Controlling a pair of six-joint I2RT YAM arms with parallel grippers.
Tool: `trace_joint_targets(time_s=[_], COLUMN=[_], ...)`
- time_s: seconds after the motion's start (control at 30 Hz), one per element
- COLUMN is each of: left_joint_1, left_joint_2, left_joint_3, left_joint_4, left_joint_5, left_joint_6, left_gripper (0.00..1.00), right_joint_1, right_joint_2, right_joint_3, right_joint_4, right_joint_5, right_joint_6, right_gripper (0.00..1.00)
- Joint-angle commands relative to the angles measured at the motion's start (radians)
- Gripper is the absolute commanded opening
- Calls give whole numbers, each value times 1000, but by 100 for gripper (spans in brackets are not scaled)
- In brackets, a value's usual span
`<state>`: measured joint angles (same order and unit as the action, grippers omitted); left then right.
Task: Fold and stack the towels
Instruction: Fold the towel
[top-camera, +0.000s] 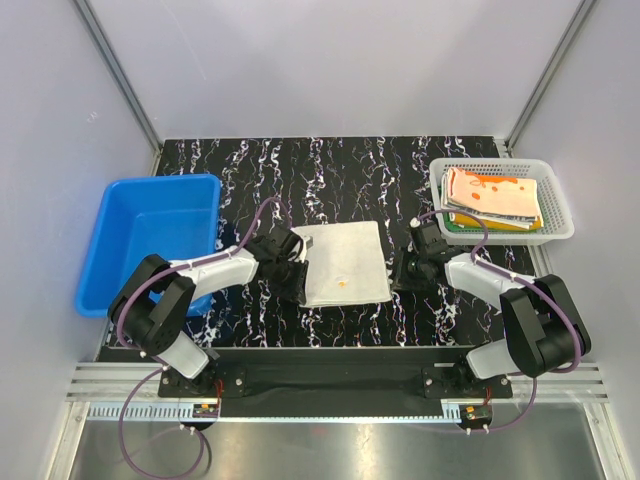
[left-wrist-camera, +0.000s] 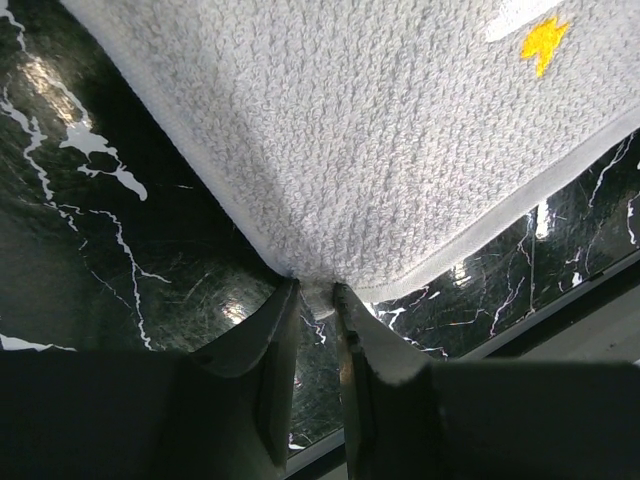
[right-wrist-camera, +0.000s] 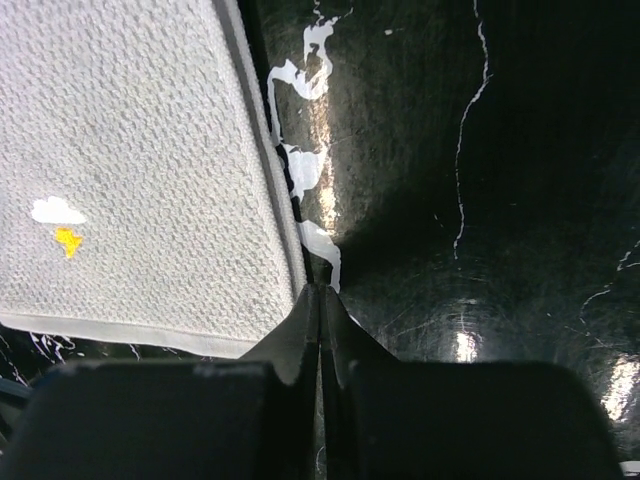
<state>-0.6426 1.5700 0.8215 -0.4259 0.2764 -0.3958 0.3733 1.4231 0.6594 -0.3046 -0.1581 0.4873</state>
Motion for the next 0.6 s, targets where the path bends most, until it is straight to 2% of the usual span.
trace_joint_targets(time_s=[0.0,0.1,0.13,0.23,0.3,0.4,0.57], left_joint_1=[-6,-9,-9,-11,-14,-15,-17], left_joint_2=[-33,-31,-31,-28,-24,-21,-22], left_joint_3=[-7,-7,-7,-7,-7,-5,-7], left_joint_4=[7,13,15,16,15,16,16], left_joint_5=[-45,-40,-42,-45,-51,-52,-55], left_joint_6=[-6,-6,-8,-11,-11,-12,-15], left_gripper=[25,25,25,25,25,25,25], right_joint_1=[10,9,10,9,13,29,76], right_joint_2=[-1,-21,-45,-88,-95,-89,-46], right_joint_3=[12,34,40,55,52,33,22], right_joint_4=[5,-11,-36,-71,-80,-70,-27], right_joint_5=[40,38,42,32,14,0,-8], right_joint_6=[2,-10,-7,8,10,19,39], right_gripper=[0,4,13,25,29,31,28])
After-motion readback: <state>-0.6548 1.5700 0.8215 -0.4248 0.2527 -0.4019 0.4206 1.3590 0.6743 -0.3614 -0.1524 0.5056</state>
